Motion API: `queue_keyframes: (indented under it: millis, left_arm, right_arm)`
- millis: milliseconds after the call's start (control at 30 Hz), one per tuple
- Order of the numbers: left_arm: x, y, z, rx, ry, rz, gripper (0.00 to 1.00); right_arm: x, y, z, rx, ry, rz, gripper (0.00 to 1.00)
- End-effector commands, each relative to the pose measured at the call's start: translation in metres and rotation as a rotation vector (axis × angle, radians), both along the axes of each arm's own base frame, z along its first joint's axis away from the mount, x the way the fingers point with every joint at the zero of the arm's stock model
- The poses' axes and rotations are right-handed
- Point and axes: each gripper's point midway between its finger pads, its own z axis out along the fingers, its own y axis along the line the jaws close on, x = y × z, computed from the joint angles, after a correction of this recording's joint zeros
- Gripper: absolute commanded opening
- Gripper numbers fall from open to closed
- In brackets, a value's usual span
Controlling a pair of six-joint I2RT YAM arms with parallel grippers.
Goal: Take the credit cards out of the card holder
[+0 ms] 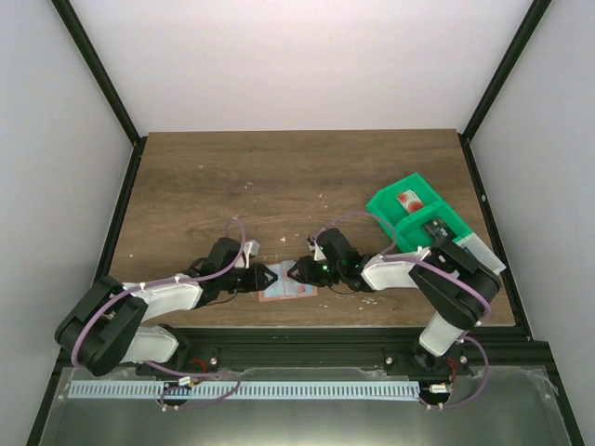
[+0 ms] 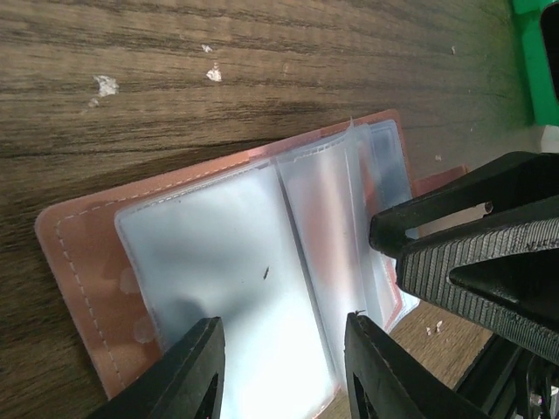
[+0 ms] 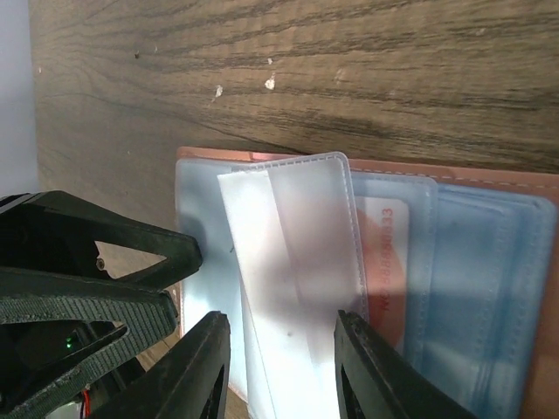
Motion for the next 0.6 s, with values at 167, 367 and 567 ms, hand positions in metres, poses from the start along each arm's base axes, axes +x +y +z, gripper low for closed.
queue_keyframes:
  millis: [167,367,567]
  left_arm:
    - [-0.001,0.001,-0.003,-0.008,-0.005,-0.003,0.39]
    - [-0.001,0.000,-0.004,-0.012,0.001,0.004,0.38]
    - [0.002,-0.002,0.004,-0.030,0.004,0.018,0.35]
  right_arm:
    - [-0.001,0.013,-0.003,0.035,0.039,0.042,0.35]
    - [0.000,0.020,0.005,0.072,0.028,0.063,0.35]
    - [-0.001,0.026,0.007,0.087,0.033,0.083,0.35]
